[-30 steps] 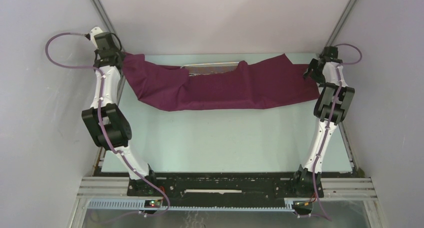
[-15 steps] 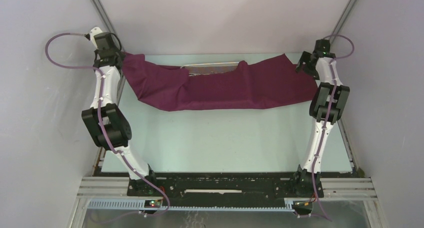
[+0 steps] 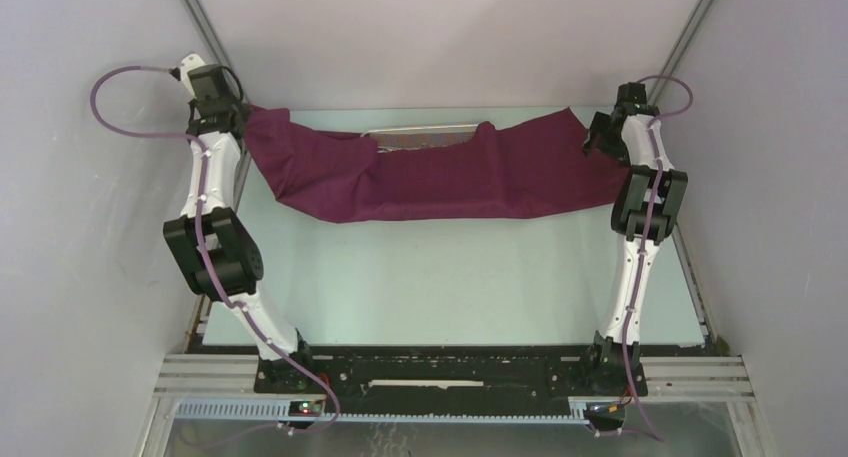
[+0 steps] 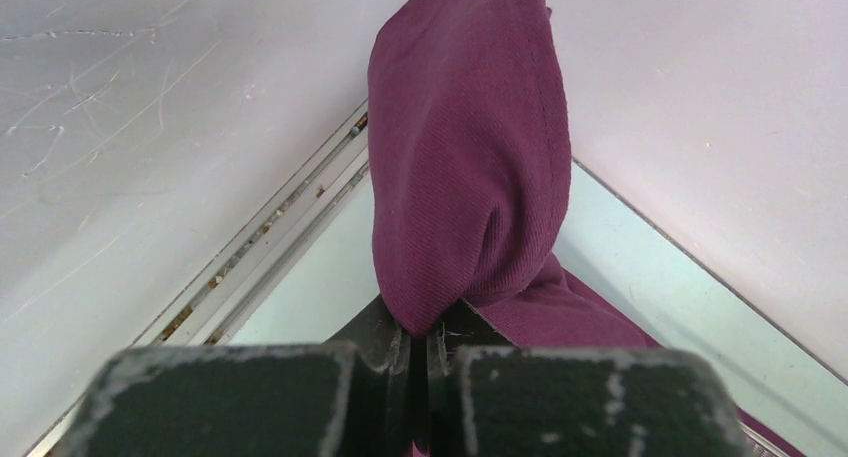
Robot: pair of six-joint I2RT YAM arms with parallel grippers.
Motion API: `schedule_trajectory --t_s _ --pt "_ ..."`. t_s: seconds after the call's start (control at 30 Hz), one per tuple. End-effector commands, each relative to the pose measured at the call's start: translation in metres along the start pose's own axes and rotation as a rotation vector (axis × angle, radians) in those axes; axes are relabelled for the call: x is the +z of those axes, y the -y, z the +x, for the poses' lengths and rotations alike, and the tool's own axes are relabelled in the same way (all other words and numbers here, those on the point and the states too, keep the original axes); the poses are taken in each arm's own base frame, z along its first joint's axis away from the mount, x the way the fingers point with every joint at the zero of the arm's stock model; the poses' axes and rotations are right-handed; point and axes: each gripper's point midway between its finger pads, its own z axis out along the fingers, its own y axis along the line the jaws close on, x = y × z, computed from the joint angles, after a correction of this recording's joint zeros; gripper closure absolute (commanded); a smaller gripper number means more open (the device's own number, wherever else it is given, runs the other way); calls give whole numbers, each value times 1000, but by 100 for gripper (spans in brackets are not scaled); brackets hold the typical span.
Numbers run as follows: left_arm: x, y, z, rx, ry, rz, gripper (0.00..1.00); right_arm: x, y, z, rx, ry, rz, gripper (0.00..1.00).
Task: Open and lay out the surgical kit
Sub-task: Open the surgical kit at the center of the board.
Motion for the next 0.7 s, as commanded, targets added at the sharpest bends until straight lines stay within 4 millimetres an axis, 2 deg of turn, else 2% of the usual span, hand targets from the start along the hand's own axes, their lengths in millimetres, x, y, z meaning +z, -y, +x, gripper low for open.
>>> schedule_trajectory --t_s 0.0,0.17,0.27,0.43,0.5,0.53,0.67 --pt "-7 3 -31 -54 91 27 97 -2 2 0 9 -38 11 3" --pt "-6 4 -29 -63 85 34 97 1 -1 11 -7 -65 74 4" --pt "-6 3 -30 -62 86 32 97 8 -6 24 -6 -105 68 5" --pt "-6 4 -31 -64 89 34 97 15 -17 39 -21 -154 52 14" --pt "-5 4 -30 -67 87 34 97 18 -23 45 -26 -169 40 30" --pt "-5 4 -29 -67 85 36 97 21 -26 49 -29 -177 38 34" --pt "-3 3 -27 -63 81 34 97 31 -32 62 -34 -207 47 73"
